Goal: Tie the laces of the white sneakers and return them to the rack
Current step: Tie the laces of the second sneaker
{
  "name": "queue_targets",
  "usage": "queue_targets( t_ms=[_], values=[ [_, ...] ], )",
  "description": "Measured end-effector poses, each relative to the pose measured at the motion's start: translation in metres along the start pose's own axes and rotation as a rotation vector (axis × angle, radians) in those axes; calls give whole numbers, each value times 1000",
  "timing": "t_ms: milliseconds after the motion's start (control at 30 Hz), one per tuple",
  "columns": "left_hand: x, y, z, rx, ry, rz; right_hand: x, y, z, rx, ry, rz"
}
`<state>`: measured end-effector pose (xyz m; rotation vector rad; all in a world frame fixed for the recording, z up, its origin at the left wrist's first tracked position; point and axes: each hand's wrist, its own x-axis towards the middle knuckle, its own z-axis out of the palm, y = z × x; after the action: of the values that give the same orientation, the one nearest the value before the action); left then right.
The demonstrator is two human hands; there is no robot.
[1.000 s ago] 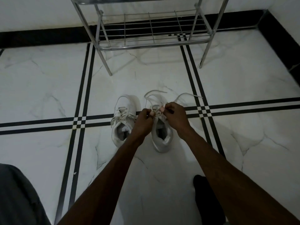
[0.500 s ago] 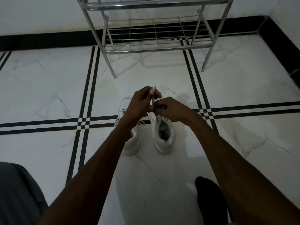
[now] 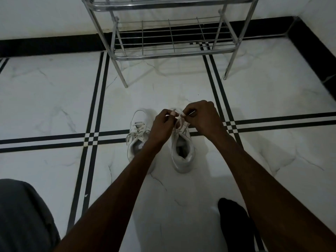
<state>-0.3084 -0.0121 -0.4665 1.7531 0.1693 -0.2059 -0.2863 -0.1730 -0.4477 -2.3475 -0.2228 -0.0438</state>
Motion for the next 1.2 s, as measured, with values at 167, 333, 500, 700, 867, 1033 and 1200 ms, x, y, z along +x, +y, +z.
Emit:
queue_targets(
  t_ms=[167,333,500,700,867,1033,1200],
  values=[
    [0,-6,-5,98,14,-7,0,1,2,377,62,189],
    [5,-7,-17,89,145,-30,-5,-1,3,667,-14,356],
    [9,-2,-16,-202,194,-44,-7,-13,4,766,-74,377],
    [-6,-27,-47,392,575,-27,-10,38,3,577,-6,769],
    [-23,-48,-60,811,610,-122,-33,65,15,525,86,894],
    [-23,-36,-45,739,663,-72,-26,58,14,136,65,700],
    [-20,-21,-22,936,350,377,-26,45,12,22,53,183]
  ],
)
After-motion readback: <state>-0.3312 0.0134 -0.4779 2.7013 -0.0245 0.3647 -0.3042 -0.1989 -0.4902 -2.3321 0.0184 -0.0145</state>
